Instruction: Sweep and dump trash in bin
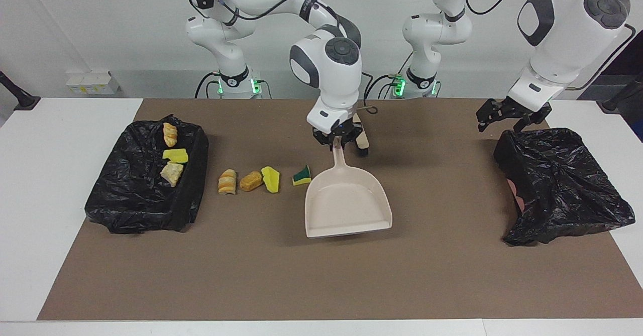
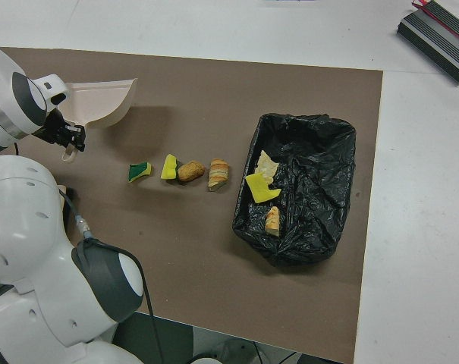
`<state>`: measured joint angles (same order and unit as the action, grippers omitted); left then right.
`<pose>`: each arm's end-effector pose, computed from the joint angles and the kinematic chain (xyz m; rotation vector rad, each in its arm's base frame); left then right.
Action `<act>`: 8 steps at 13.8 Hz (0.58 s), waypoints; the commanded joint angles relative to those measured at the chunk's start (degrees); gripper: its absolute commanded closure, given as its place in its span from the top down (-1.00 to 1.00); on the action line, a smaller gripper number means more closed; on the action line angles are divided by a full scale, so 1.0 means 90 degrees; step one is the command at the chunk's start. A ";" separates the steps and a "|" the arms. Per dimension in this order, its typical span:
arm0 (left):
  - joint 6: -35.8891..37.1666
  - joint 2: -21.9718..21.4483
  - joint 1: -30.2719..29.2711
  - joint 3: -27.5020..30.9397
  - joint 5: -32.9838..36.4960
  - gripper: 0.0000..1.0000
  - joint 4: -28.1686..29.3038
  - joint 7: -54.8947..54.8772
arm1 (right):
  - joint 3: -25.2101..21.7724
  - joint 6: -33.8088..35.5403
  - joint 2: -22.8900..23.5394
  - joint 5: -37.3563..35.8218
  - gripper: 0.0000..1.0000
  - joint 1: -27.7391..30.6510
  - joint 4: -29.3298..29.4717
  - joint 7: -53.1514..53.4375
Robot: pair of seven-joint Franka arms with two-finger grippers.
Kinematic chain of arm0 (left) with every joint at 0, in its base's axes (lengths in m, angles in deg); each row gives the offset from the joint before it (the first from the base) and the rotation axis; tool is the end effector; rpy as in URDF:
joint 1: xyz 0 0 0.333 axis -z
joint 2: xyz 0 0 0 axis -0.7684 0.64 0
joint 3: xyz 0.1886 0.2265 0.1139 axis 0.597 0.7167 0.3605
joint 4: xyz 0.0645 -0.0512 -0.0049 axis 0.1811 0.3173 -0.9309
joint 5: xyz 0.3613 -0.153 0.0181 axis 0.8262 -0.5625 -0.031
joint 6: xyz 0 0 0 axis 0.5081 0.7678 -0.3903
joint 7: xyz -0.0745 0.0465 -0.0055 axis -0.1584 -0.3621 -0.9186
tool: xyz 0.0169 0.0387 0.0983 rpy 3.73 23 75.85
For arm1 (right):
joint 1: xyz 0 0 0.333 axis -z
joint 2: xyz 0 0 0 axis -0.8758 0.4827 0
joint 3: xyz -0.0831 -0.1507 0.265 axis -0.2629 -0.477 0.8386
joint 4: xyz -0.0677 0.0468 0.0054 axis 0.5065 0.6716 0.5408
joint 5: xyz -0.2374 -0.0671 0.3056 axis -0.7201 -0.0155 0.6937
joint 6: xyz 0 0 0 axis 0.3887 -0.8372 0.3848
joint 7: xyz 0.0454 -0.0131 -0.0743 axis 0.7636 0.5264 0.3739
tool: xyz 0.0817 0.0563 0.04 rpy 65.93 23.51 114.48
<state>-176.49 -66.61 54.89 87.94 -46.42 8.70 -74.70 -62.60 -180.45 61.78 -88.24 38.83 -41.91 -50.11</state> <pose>0.5648 -0.0320 0.5715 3.1241 -0.1504 -0.1127 0.5463 0.4328 0.4264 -3.1021 -0.1032 0.0480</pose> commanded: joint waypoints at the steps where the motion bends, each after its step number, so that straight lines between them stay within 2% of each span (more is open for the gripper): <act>1: 0.0050 -0.0026 -0.0081 -0.0061 0.0114 1.00 -0.0054 -0.0094 | -0.0026 -0.0303 0.0884 -0.0244 -1.00 -0.0235 0.0949 0.0313; 5: 0.0050 -0.0026 -0.0081 -0.0061 0.0114 1.00 -0.0054 -0.0094 | -0.0007 -0.0597 0.1177 -0.0313 -1.00 -0.0216 0.0852 0.0313; 8: 0.0050 -0.0026 -0.0081 -0.0061 0.0114 1.00 -0.0054 -0.0094 | 0.0013 -0.0881 0.1187 -0.0303 -1.00 -0.0226 0.0646 0.0323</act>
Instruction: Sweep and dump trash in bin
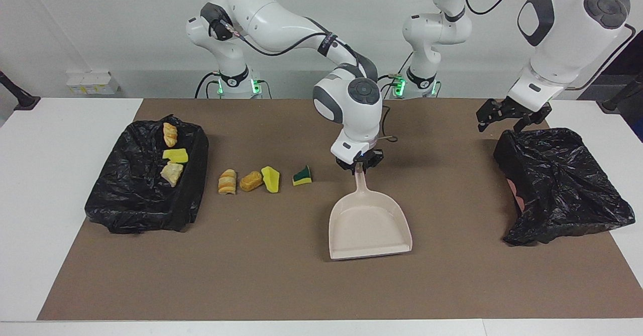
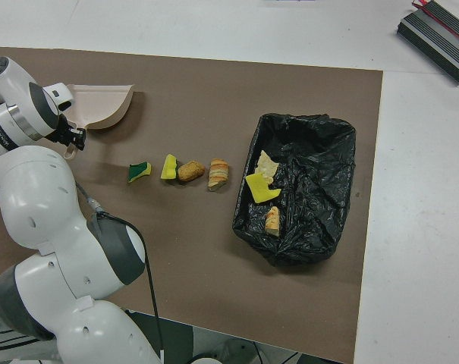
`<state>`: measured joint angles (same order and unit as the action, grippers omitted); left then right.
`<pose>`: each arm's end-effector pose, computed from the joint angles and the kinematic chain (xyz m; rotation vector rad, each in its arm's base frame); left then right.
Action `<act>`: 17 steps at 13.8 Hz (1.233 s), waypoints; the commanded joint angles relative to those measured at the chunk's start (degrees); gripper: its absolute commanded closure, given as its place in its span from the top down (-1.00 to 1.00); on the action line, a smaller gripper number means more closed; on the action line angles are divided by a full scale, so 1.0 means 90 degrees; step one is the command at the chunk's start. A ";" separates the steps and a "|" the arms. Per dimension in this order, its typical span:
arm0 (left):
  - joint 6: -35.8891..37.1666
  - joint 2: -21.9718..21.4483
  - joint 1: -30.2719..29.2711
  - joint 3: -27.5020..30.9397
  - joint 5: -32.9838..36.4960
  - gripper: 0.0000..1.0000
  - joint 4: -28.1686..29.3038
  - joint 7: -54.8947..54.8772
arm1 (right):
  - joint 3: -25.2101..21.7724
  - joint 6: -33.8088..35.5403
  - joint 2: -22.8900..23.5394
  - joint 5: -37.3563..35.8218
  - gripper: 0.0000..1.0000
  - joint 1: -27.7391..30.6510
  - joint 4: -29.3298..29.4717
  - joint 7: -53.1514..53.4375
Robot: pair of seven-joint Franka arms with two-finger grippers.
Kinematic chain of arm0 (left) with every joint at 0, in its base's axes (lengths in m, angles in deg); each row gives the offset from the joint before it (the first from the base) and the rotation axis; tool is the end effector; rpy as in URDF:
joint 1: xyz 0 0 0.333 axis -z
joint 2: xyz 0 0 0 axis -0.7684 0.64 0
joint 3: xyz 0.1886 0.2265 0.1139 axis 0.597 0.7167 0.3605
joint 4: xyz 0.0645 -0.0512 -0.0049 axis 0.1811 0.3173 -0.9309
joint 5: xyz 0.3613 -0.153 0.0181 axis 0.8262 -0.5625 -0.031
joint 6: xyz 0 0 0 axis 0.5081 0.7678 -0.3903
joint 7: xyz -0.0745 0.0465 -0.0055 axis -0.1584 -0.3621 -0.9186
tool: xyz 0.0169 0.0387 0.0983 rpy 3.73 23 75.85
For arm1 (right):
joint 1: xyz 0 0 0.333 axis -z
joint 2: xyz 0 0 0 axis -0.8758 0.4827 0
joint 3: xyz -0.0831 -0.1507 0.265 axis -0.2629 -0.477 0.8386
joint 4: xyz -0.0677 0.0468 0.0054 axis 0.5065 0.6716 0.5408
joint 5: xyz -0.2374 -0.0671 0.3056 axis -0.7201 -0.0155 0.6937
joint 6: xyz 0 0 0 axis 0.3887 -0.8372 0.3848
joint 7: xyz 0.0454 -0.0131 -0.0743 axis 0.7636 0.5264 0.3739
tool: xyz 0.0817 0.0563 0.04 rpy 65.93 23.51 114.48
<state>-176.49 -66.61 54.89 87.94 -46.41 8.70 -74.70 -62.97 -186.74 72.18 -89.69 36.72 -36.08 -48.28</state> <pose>0.5648 -0.0320 0.5715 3.1242 -0.1505 -0.1127 0.5706 0.4644 0.3577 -3.0564 -0.0745 0.0361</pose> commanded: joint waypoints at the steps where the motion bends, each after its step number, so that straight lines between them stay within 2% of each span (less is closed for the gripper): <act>1: 0.0051 -0.0026 -0.0081 -0.0061 0.0123 1.00 -0.0054 -0.0093 | 0.0044 -0.0153 0.0022 -0.0181 -0.58 0.0018 -0.0001 0.0110; 2: 0.0051 -0.0026 -0.0081 -0.0061 0.0114 1.00 -0.0054 -0.0093 | 0.0044 -0.0201 0.0012 -0.0181 0.04 0.0027 -0.0011 0.0042; 3: 0.0051 -0.0026 -0.0081 -0.0061 0.0113 1.00 -0.0054 -0.0093 | 0.0044 -0.0211 0.0012 -0.0181 0.75 0.0037 -0.0011 0.0003; 4: 0.0051 -0.0026 -0.0081 -0.0061 0.0113 1.00 -0.0054 -0.0093 | 0.0044 -0.0202 0.0012 -0.0191 1.00 0.0047 -0.0011 -0.0056; 6: 0.0051 -0.0026 -0.0081 -0.0061 0.0113 1.00 -0.0054 -0.0093 | 0.0054 0.0021 -0.0104 -0.0220 1.00 0.0008 -0.0021 -0.0057; 8: 0.0051 -0.0026 -0.0081 -0.0061 0.0113 1.00 -0.0054 -0.0093 | 0.0074 0.0966 -0.0698 -0.0006 1.00 0.0037 -0.0195 0.0012; 10: 0.0051 -0.0026 -0.0081 -0.0061 0.0113 1.00 -0.0054 -0.0093 | 0.0074 0.1156 -0.1283 0.0355 1.00 -0.0001 -0.0789 -0.0047; 11: 0.0051 -0.0026 -0.0081 -0.0061 0.0113 1.00 -0.0054 -0.0093 | 0.0151 0.1156 -0.1683 0.0453 1.00 -0.0002 -0.1295 -0.0027; 14: 0.0176 -0.0036 -0.0081 -0.0061 0.0113 1.00 -0.0054 -0.0122 | 0.0512 0.0903 -0.2446 0.0776 1.00 -0.0089 -0.2468 -0.0066; 16: 0.0217 -0.0104 0.0016 -0.0071 0.0113 1.00 0.0014 -0.0093 | 0.0639 0.0009 -0.3012 0.1203 1.00 -0.0197 -0.3550 -0.0037; 17: 0.0178 -0.0114 0.0036 -0.0109 0.0055 1.00 0.0034 -0.0055 | 0.0650 -0.0625 -0.3421 0.1418 1.00 -0.0323 -0.4339 -0.0095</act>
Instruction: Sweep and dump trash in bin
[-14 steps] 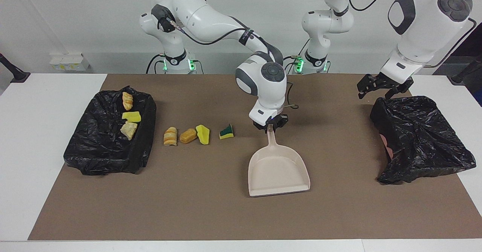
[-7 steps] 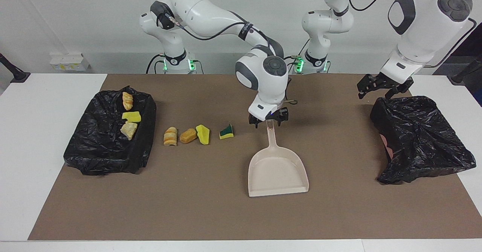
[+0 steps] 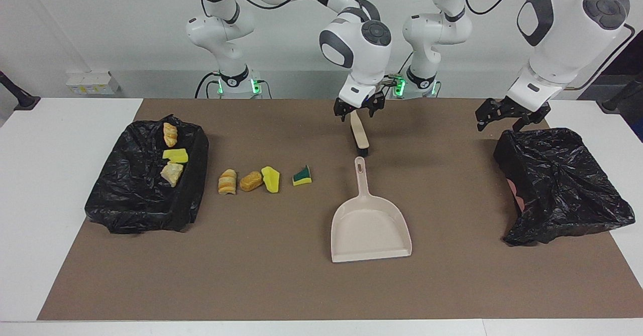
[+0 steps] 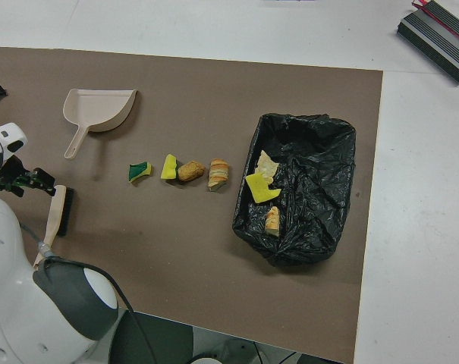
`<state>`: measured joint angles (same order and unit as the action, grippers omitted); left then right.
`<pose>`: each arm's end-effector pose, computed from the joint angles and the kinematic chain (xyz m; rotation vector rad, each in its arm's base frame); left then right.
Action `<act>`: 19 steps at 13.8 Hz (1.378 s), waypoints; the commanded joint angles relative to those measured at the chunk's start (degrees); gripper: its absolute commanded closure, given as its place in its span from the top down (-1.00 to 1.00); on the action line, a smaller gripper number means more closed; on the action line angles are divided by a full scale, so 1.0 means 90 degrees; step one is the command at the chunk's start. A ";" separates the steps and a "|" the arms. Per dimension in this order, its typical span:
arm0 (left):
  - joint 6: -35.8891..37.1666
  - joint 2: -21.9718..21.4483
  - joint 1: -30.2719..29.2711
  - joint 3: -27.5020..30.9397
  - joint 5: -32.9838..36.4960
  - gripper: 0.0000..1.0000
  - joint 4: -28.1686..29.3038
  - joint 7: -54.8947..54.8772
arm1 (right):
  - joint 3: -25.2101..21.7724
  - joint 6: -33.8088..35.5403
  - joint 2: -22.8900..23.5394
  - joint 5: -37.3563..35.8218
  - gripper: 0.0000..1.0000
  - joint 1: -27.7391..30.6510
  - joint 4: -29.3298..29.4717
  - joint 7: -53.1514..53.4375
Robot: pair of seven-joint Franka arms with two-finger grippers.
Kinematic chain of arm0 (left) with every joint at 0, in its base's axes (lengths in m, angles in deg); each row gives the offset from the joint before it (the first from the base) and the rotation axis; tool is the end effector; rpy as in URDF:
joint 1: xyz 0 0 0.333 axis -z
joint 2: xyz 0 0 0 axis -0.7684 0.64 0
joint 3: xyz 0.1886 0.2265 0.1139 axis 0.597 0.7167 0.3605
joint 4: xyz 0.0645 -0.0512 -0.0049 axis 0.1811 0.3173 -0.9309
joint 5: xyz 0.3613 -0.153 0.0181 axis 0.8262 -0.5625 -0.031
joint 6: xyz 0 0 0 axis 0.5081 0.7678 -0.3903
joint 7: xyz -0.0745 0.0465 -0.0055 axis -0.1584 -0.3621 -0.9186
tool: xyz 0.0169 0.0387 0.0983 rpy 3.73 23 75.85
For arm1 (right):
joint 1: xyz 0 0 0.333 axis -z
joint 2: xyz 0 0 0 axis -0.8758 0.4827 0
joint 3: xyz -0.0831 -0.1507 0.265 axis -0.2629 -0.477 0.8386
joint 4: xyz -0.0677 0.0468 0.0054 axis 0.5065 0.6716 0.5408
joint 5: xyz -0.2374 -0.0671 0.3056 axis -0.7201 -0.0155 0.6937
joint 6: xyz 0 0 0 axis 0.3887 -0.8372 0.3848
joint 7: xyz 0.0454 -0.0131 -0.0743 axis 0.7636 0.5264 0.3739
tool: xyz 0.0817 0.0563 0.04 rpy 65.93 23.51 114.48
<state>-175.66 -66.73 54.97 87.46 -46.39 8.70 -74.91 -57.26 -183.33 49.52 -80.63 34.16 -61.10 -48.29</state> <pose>0.5624 -0.0372 0.5715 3.1227 -0.1716 -0.1322 0.3928 0.4852 0.4163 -3.0823 -0.3053 0.2241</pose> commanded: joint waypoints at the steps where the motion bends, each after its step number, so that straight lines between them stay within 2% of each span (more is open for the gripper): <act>1: 0.0018 -0.0072 0.0095 -0.0134 0.0033 1.00 0.0014 -0.0012 | 0.0015 -0.1512 -0.1149 0.0452 1.00 -0.0175 -0.2186 -0.0124; 3: -0.0487 -0.0101 0.0630 -0.0155 0.0043 1.00 0.0092 0.0279 | 0.0015 -0.1878 -0.1181 0.0462 1.00 -0.0478 -0.2650 -0.0066; 5: -0.1289 -0.0062 0.1226 -0.0174 0.0043 1.00 0.0199 0.1225 | 0.0015 -0.2045 -0.1287 0.0462 1.00 -0.0703 -0.2895 0.0012; 8: -0.1564 0.0161 0.2095 -0.0174 0.0033 1.00 0.0200 0.1929 | 0.0005 -0.2045 -0.1327 0.0462 1.00 -0.0772 -0.2944 -0.0007; 9: -0.1701 0.0298 0.2330 -0.0164 0.0033 1.00 0.0209 0.2202 | 0.0005 -0.2055 -0.1327 0.0462 0.78 -0.0772 -0.2944 -0.0026; 10: -0.1876 0.0483 0.2535 -0.0164 0.0033 1.00 0.0209 0.2331 | 0.0005 -0.2074 -0.1308 0.0462 0.10 -0.0763 -0.2944 -0.0026; 13: -0.2335 0.1205 0.2966 -0.0155 0.0091 1.00 0.0209 0.2652 | 0.0005 -0.2317 -0.1239 0.0462 -0.11 -0.0704 -0.2935 -0.0133; 14: -0.2646 0.1372 0.3025 -0.0164 0.0101 1.00 0.0316 0.2857 | 0.0005 -0.2492 -0.1191 0.0462 -0.41 -0.0704 -0.2935 -0.0163; 15: -0.2920 0.1393 0.3045 -0.0164 0.0102 1.00 0.0568 0.2947 | -0.0014 -0.2533 -0.1152 0.0452 -0.99 -0.0685 -0.2925 -0.0337; 18: -0.3750 0.1354 0.3289 -0.0164 0.0102 1.00 0.1437 0.3249 | -0.0044 -0.2184 -0.1132 0.0336 -1.00 -0.0539 -0.2857 -0.0485; 19: -0.3975 0.1373 0.3367 -0.0164 0.0102 1.00 0.1546 0.3347 | -0.0044 -0.1979 -0.1170 0.0325 -1.00 -0.0509 -0.2847 -0.0514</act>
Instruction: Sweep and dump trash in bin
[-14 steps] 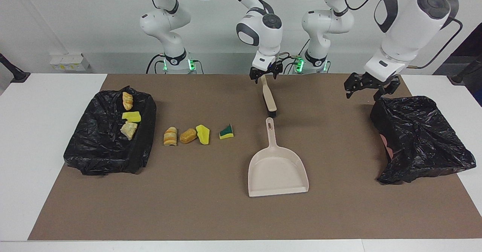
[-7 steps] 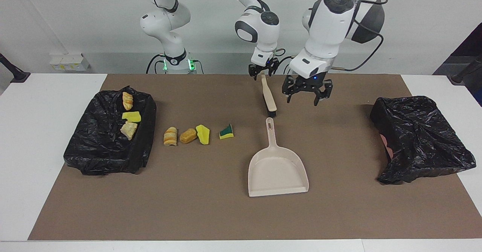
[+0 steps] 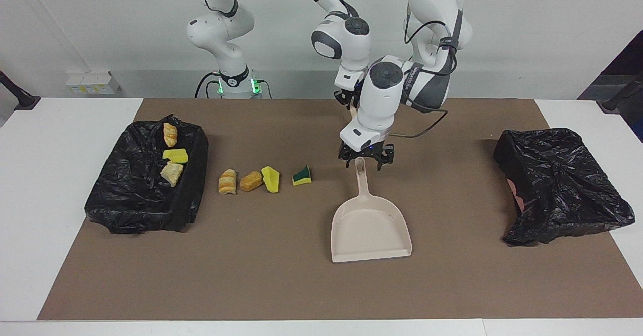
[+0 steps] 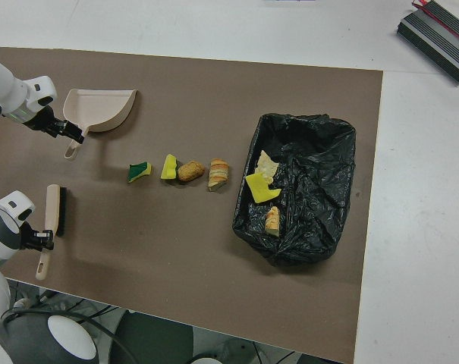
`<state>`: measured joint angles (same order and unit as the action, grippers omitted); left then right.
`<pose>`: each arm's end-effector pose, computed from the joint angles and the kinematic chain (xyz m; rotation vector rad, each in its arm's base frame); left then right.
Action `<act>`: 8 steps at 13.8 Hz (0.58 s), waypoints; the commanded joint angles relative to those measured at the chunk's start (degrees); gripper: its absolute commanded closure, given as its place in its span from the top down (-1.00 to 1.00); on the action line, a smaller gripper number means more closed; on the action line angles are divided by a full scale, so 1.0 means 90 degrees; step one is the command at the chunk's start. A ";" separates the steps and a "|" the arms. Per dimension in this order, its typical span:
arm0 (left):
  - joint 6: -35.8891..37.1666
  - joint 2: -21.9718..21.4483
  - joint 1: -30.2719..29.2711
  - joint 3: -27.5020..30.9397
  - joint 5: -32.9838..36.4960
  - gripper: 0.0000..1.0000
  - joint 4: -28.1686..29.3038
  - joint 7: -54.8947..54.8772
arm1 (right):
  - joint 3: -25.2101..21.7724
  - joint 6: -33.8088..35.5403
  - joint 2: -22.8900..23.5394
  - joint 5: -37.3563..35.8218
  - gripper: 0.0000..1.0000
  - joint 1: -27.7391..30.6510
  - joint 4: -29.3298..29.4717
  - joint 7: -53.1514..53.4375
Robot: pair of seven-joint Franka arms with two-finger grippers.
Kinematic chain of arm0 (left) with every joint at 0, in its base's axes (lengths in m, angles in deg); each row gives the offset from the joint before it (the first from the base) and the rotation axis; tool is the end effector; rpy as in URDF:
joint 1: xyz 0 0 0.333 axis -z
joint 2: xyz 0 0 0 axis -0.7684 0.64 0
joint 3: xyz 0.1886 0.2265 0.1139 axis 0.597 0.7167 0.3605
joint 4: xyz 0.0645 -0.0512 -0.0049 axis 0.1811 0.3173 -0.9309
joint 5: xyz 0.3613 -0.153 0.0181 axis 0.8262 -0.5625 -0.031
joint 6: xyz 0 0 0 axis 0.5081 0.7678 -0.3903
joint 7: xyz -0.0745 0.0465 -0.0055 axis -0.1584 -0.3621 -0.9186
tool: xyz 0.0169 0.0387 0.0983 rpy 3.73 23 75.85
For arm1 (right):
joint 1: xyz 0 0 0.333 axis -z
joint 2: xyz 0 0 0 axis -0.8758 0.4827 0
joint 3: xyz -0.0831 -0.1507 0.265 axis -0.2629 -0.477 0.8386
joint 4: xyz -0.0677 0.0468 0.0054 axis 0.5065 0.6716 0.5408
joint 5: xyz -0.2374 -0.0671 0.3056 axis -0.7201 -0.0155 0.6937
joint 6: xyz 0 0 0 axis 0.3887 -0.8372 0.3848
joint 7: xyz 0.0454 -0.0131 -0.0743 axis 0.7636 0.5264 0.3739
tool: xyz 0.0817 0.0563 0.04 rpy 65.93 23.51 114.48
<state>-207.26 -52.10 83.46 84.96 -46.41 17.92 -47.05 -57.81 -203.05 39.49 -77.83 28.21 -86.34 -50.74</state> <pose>0.5244 -0.3615 0.3879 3.0905 -0.2435 0.0545 0.2869 0.4632 0.3408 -3.0519 -0.4778 0.1159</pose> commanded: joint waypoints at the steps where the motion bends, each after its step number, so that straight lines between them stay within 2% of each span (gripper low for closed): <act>1: -0.0553 -0.0252 0.0222 0.0114 0.0093 1.00 0.0562 0.0300 | 0.0008 0.0388 -0.0124 0.0015 -1.00 0.0172 -0.0032 -0.0251; 3: -0.0554 -0.0301 0.0222 0.0114 0.0083 1.00 0.0698 0.0330 | -0.0002 0.0865 -0.0396 0.0015 -1.00 0.0298 -0.0003 -0.0348; 4: -0.0563 -0.0301 0.0222 0.0114 0.0083 0.79 0.0718 0.0426 | 0.0008 0.1187 -0.0659 0.0015 -1.00 0.0386 -0.0012 -0.0436; 5: -0.0573 -0.0301 0.0193 0.0114 0.0083 0.43 0.0709 0.0514 | 0.0008 0.1635 -0.0971 0.0015 -1.00 0.0523 -0.0013 -0.0611; 6: -0.0573 -0.0301 0.0183 0.0114 0.0074 0.16 0.0718 0.0535 | 0.0008 0.2084 -0.1303 0.0015 -1.00 0.0717 -0.0032 -0.0835; 8: -0.0651 -0.0291 0.0134 0.0114 0.0064 0.15 0.0718 0.0719 | 0.0008 0.2691 -0.1841 0.0024 -1.00 0.1098 -0.0081 -0.1284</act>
<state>-210.92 -52.58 84.44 85.42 -46.41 21.51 -42.77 -58.14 -182.84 29.08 -77.92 34.73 -85.46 -57.91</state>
